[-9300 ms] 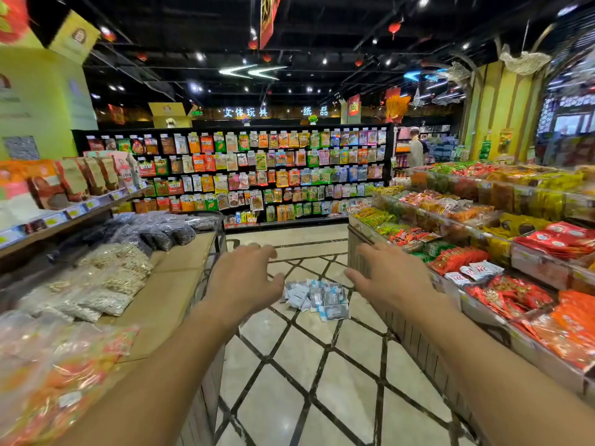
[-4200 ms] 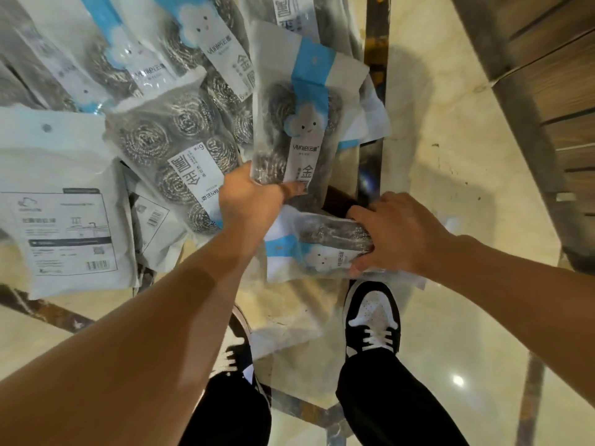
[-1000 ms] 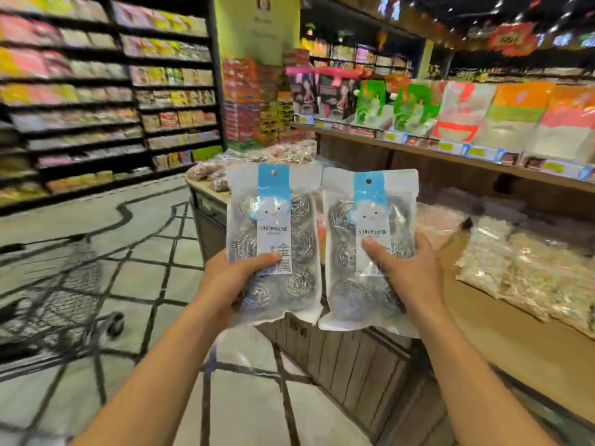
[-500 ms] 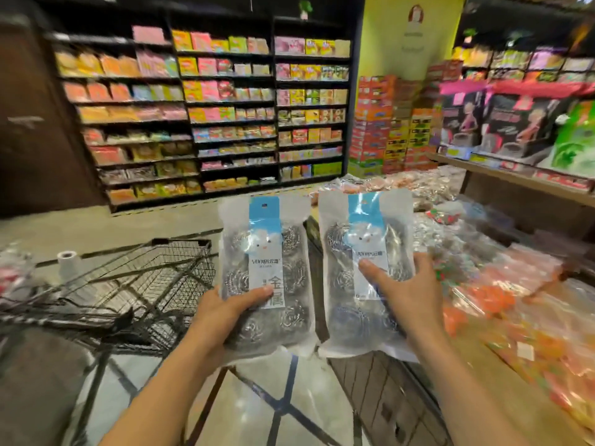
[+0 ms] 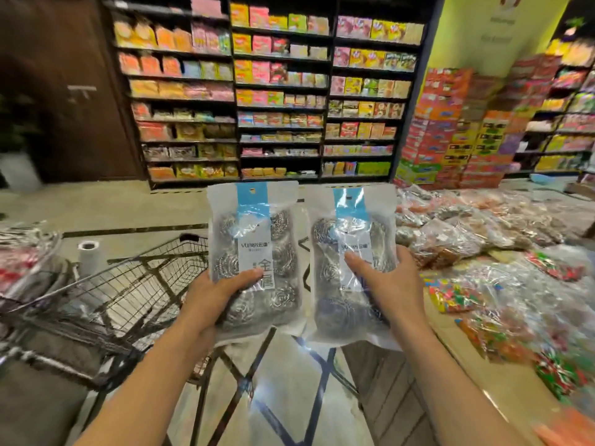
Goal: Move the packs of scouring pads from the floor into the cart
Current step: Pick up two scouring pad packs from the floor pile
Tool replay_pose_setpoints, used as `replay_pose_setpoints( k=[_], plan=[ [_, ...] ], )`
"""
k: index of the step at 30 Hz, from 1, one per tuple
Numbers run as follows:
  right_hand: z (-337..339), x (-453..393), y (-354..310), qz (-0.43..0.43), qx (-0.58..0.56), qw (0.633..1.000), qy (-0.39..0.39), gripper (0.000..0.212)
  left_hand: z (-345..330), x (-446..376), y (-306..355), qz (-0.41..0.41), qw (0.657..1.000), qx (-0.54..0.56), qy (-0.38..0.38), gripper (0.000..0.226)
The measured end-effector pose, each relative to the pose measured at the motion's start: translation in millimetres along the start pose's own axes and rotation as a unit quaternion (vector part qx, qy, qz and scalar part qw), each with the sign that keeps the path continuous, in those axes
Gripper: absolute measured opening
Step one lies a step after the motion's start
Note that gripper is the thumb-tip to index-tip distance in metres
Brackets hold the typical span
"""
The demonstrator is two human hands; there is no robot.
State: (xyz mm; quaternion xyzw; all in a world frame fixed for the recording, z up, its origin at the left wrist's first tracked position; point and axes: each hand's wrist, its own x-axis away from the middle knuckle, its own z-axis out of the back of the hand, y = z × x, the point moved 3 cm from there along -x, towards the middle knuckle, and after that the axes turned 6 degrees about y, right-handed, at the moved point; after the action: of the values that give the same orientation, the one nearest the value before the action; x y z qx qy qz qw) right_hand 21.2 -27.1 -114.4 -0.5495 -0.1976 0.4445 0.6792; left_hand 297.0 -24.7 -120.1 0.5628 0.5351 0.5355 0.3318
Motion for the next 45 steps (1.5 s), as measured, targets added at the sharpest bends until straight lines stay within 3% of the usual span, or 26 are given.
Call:
replay_pose_setpoints(
  k=[7,11,13,19,23,26,29,34,37,45],
  plan=[
    [-100,-89,-2,0.001,-0.015,0.999,-0.049,0.102,4,-105,16,-0.006,0.999,0.006,0.044,0.041],
    [-154,-142,7,0.005,-0.019,0.995,-0.099,0.062,6,-167,16,0.007,0.996,0.011,0.093,0.042],
    [-184,-171,12,0.012,-0.022,0.992,-0.120,0.053,8,-198,13,0.009,0.992,0.014,0.122,0.044],
    [-284,-251,28,0.005,-0.049,0.979,-0.198,0.082,10,-272,11,0.040,0.978,0.034,0.202,0.043],
    [-354,-281,29,0.006,-0.045,0.961,-0.274,0.074,33,-305,14,0.031,0.960,0.039,0.274,0.038],
    [-405,-283,28,0.014,-0.042,0.943,-0.329,0.087,56,-321,12,0.031,0.946,0.048,0.319,0.036],
    [-452,-275,20,0.019,-0.042,0.926,-0.374,0.086,79,-334,8,0.019,0.936,0.061,0.346,0.032],
    [-535,-251,8,0.038,-0.035,0.896,-0.441,0.074,134,-349,-5,0.007,0.915,0.085,0.394,0.046],
    [-586,-232,2,0.049,-0.033,0.875,-0.480,0.055,179,-363,-18,0.020,0.902,0.117,0.415,0.047],
    [-711,-171,30,0.029,0.018,0.820,-0.572,0.047,280,-396,-83,0.070,0.870,0.148,0.466,0.072]
  ],
)
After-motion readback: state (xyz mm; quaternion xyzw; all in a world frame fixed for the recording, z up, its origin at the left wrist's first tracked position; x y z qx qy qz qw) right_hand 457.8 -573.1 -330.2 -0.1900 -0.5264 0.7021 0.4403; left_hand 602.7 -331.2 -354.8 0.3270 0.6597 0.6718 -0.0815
